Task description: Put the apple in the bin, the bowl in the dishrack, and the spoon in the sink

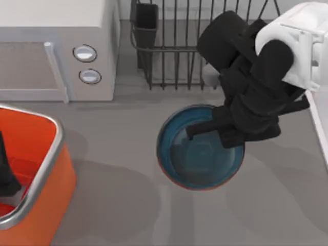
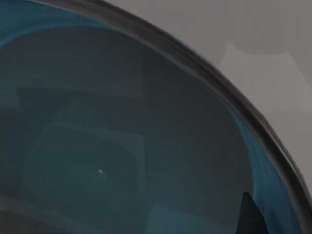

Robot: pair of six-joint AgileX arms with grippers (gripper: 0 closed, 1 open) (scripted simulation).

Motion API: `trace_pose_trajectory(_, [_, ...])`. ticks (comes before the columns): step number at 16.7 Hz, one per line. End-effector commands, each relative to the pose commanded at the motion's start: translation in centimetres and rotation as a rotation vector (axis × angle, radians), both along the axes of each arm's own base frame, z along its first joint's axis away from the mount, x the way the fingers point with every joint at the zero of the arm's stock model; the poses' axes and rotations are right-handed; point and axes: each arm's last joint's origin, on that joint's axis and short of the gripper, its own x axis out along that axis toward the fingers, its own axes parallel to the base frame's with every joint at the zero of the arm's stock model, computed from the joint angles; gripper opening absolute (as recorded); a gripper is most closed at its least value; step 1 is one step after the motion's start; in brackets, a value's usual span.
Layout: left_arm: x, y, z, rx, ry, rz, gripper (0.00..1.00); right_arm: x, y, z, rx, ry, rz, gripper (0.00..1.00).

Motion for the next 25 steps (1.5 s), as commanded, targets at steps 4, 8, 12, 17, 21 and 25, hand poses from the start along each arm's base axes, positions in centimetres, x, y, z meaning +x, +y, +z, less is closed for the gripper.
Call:
trace_pose_trajectory(4, [0.0,0.0,0.0,0.000,0.000,0.000,1.00,-0.5,2.7,3.4,0.017,-0.393,0.099,0.00])
trace_pose_trajectory(8, [0.0,0.0,0.0,0.000,0.000,0.000,1.00,-2.2,5.0,8.3,0.061,-0.830,0.088,0.00])
trace_pose_trajectory(12, [0.0,0.0,0.0,0.000,0.000,0.000,1.00,-5.0,5.2,13.8,0.132,-1.162,-0.058,0.00])
trace_pose_trajectory(17, [0.0,0.0,0.0,0.000,0.000,0.000,1.00,-7.3,4.3,17.2,0.183,-1.301,-0.190,0.00])
trace_pose_trajectory(21, [0.0,0.0,0.0,0.000,0.000,0.000,1.00,-7.1,4.3,17.1,0.178,-1.299,-0.191,0.00])
trace_pose_trajectory(25, [0.0,0.0,0.0,0.000,0.000,0.000,1.00,-5.0,5.5,15.5,0.178,-1.298,-0.190,0.00])
